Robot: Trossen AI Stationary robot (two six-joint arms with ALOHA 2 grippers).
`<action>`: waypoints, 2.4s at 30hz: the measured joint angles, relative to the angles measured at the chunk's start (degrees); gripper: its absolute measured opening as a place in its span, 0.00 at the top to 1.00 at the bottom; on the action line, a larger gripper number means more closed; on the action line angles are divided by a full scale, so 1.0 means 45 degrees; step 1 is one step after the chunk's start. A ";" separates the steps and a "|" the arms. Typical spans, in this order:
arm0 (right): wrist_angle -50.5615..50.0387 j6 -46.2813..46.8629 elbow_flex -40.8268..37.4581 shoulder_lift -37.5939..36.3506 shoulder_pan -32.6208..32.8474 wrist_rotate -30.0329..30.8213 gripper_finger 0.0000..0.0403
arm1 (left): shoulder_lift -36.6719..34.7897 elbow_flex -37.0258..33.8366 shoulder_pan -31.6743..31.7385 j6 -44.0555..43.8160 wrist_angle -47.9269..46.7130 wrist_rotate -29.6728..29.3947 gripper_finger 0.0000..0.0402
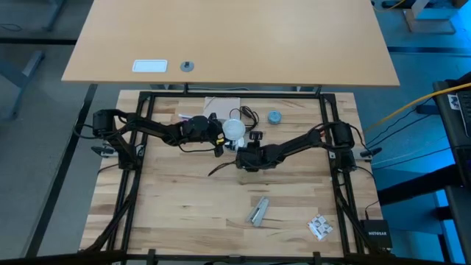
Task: Screw lightbulb
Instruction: Insert light bulb into the lamp
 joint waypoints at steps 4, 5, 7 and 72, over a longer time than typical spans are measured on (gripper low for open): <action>0.0467 0.0011 0.0060 -0.0496 0.0545 0.0103 0.91 | 0.0000 0.0000 0.0000 0.0010 0.0005 -0.0047 0.62; 0.0715 0.0002 0.0062 -0.0495 0.0670 0.0049 0.91 | 0.0000 0.0000 0.0001 0.0010 0.0005 -0.0047 0.62; 0.1364 -0.0256 0.0044 -0.0449 0.0884 -0.0090 0.91 | 0.0000 0.0000 0.0010 0.0010 0.0007 -0.0057 0.62; 0.5447 -0.2043 0.0107 0.0873 0.0377 -0.2729 0.86 | 0.0005 -0.0005 0.0015 0.0024 0.0087 -0.0091 0.62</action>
